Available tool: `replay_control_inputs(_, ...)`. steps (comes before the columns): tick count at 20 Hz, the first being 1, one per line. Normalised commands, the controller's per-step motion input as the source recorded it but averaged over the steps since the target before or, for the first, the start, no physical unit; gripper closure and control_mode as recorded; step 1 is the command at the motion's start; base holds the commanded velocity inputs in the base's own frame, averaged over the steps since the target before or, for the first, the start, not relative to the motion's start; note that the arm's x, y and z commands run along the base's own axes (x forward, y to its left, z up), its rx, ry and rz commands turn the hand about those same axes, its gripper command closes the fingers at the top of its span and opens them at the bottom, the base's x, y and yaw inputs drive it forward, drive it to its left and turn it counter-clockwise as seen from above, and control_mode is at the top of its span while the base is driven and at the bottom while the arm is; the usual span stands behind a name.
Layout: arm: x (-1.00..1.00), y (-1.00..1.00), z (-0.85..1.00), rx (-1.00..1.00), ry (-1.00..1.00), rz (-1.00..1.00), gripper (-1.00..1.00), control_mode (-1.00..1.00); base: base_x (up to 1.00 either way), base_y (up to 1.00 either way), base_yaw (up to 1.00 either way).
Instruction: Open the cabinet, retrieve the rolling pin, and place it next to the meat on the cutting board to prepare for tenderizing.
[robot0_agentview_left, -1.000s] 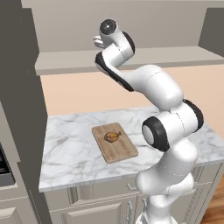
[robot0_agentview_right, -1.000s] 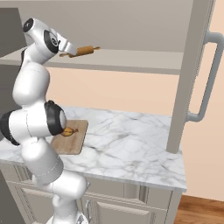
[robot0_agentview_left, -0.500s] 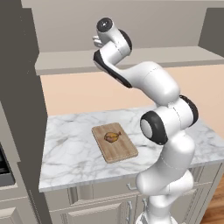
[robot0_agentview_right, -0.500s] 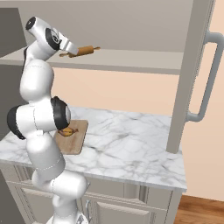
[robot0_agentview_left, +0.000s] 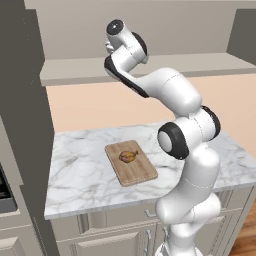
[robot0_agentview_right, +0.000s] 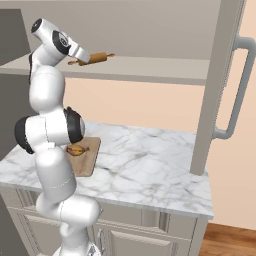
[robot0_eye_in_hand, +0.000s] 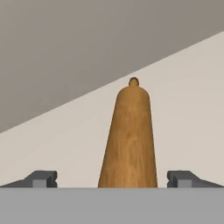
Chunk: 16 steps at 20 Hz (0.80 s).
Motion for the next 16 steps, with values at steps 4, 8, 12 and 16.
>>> replay_control_inputs(4, 0.09, 0.00, -0.11, 0.00, 0.01, -0.05, -1.00, -1.00, 0.00, 0.00, 0.00)
replay_control_inputs(8, 0.07, 0.00, -0.13, 0.00, 0.02, -0.05, -1.00, -1.00, 0.00, 0.00, 0.00)
replay_control_inputs(12, 0.05, 0.00, -0.16, 0.00, 0.03, -0.03, -1.00, -1.00, 0.00, 0.00, 0.00)
replay_control_inputs(16, 0.06, 0.00, -0.22, 0.00, 0.01, -0.02, -1.00, -1.00, 0.00, 0.00, 0.00)
